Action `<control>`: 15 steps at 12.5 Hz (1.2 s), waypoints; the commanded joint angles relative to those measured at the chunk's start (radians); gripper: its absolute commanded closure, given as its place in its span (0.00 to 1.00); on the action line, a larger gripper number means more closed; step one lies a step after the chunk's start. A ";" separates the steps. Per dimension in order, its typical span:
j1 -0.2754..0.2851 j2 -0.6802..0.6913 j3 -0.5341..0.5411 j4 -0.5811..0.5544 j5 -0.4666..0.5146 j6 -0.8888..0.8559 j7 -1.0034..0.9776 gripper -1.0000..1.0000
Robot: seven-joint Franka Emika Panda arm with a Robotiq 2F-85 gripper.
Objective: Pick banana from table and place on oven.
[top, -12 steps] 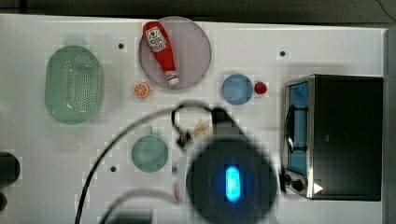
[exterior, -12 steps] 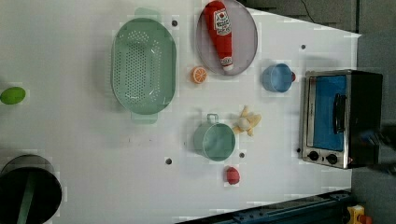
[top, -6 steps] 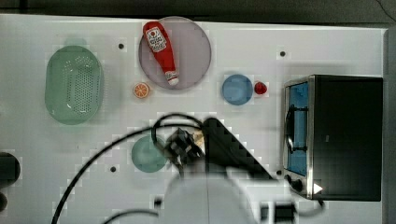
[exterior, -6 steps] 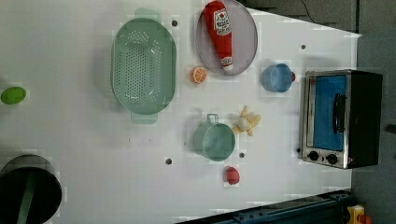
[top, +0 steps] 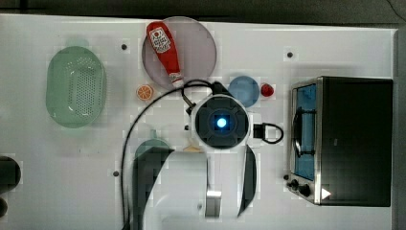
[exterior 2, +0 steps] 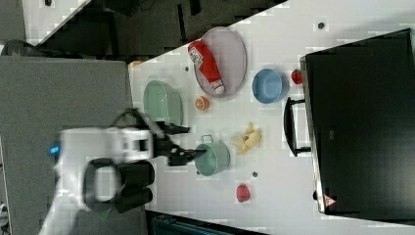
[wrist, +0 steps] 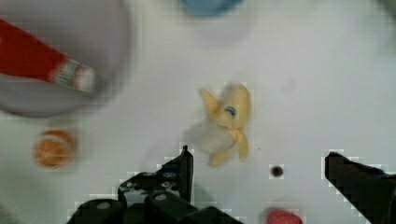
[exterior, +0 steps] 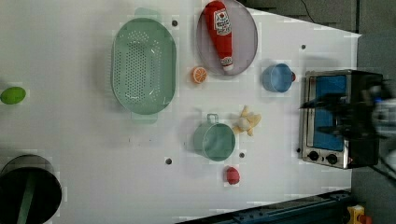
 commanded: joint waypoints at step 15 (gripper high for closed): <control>0.034 0.450 0.015 -0.153 0.004 0.651 -0.021 0.15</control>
